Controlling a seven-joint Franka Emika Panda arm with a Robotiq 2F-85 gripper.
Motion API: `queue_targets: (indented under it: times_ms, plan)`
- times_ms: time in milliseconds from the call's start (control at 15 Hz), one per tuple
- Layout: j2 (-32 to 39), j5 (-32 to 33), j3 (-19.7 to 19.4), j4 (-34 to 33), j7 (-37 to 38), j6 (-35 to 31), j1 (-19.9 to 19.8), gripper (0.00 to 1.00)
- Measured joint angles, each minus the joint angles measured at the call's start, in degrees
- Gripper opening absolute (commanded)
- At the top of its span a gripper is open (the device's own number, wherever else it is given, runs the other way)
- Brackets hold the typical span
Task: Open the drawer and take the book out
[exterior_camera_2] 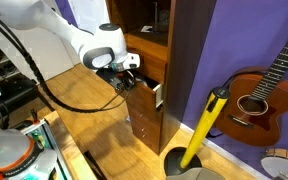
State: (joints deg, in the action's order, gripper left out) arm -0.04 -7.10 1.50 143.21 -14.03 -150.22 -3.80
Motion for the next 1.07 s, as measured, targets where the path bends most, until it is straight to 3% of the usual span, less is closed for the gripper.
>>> queue_targets:
  times_ms: [133,200,333,800,1067]
  plan:
    - [-1.51,1.1,-0.2,1.14,0.52,2.66,0.0,0.04]
    - [-2.18,1.58,-0.32,1.63,0.77,4.0,0.0,0.39]
    - [-3.35,2.55,-0.4,2.74,1.72,4.97,0.03,0.45]
    - [-6.13,4.33,1.26,7.69,9.49,11.85,3.65,0.98]
    - [-11.65,7.35,1.58,8.76,12.83,15.3,4.19,1.0]
